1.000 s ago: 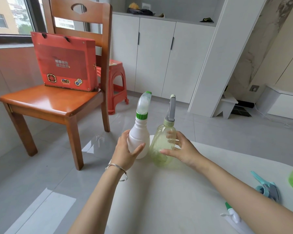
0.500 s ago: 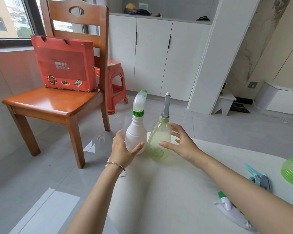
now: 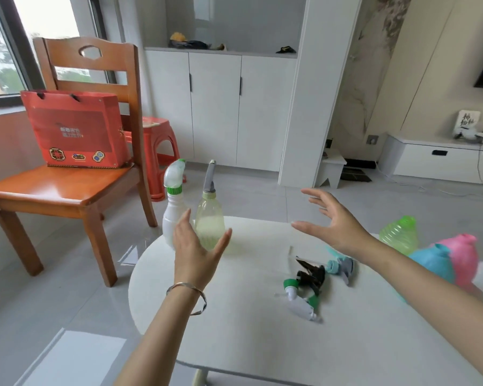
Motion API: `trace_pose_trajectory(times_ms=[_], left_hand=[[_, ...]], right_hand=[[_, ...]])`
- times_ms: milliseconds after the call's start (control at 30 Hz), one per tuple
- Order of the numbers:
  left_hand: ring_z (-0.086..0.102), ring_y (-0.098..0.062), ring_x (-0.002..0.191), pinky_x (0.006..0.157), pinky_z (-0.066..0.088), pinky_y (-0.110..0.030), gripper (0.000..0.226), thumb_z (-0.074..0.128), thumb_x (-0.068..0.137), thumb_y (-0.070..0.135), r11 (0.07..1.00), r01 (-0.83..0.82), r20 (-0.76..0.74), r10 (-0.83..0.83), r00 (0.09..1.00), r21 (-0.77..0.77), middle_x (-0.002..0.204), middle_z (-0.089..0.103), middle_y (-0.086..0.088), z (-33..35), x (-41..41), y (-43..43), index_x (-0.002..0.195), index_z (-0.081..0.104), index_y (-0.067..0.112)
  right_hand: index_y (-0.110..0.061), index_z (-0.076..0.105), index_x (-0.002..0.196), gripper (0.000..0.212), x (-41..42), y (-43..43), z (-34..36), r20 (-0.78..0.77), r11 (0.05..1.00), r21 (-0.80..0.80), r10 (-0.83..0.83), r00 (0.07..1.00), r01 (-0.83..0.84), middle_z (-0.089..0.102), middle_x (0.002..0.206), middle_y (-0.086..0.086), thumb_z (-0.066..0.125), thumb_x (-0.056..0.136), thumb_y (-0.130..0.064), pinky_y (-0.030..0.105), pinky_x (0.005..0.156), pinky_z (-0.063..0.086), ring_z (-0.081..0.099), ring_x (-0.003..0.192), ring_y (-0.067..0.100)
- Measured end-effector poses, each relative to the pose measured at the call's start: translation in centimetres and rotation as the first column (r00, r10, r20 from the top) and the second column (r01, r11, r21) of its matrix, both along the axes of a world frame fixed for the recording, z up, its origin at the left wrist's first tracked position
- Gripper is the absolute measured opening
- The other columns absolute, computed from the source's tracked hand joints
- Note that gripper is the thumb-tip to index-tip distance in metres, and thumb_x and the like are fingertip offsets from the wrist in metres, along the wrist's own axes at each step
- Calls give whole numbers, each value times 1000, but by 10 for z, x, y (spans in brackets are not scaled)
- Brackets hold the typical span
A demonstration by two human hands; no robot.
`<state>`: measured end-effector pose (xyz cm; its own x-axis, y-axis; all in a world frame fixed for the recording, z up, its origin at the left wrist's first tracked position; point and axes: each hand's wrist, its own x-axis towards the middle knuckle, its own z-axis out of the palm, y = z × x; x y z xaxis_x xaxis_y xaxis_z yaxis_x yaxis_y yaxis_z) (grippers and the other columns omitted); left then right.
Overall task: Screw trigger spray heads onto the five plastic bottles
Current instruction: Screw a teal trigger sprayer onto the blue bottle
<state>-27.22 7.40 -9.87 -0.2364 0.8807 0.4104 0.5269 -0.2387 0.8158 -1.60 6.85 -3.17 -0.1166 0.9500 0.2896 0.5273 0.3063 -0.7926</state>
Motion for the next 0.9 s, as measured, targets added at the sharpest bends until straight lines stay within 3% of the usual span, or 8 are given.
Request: trace_pose_trajectory(times_ms=[133,267,433,567,700,800,833,900], left_hand=[[23,-22,143,118,20,-36,86,69,80,43,990,137,-82,-135,987,28,152,31,-10,18,62,-11,145,26,8],[17,-23,145,116,17,-33,79,62,83,50,953,299,-130,-304,944,-57,156,24,-8,26,131,-15,145,29,14],[16,-21,145,116,19,-34,72,53,86,54,863,462,-115,-490,864,-205,156,24,-5,16,207,-18,144,31,17],[25,-22,142,115,20,-31,64,47,92,50,794,532,-23,-562,827,-296,151,33,-7,2,257,-21,142,34,12],[33,-21,138,115,24,-33,59,34,97,48,697,627,135,-625,769,-348,147,40,-12,-10,297,-22,141,38,9],[42,-27,129,112,29,-38,54,28,99,43,657,667,183,-650,737,-352,134,51,-18,-17,323,-23,130,48,3],[45,-29,124,109,32,-37,50,26,101,40,642,678,210,-652,728,-357,128,54,-20,-20,330,-22,120,53,2],[47,-26,110,99,33,-29,38,23,103,34,604,710,262,-665,700,-364,118,55,-14,-25,341,-22,101,55,13]], right_hand=[[-34,45,129,69,60,-30,16,47,994,73,-90,995,87,45,138,-9,74,67,-46,25,110,26,37,131,2],[-30,47,130,63,117,-53,15,61,970,140,-211,976,201,45,134,-8,76,74,-30,21,106,25,39,127,4],[-30,47,129,63,177,-73,-5,-17,928,109,-355,935,355,46,133,-9,77,73,-28,24,103,27,40,126,7],[-28,48,127,61,206,-78,-32,-89,897,60,-432,898,438,47,134,-4,78,73,-26,28,106,31,40,128,12],[-23,48,126,59,221,-79,-53,-176,888,-21,-455,873,459,41,142,2,77,75,-24,24,100,33,42,122,9],[-17,48,128,60,226,-77,-64,-184,885,-87,-466,866,457,45,140,2,76,76,-22,33,102,41,44,121,10],[-15,48,129,59,227,-77,-68,-190,884,-103,-468,863,457,48,138,3,76,76,-21,32,101,42,46,120,10],[-10,50,127,57,228,-75,-74,-211,885,-122,-465,860,448,53,133,5,76,77,-16,14,90,43,50,115,12]])
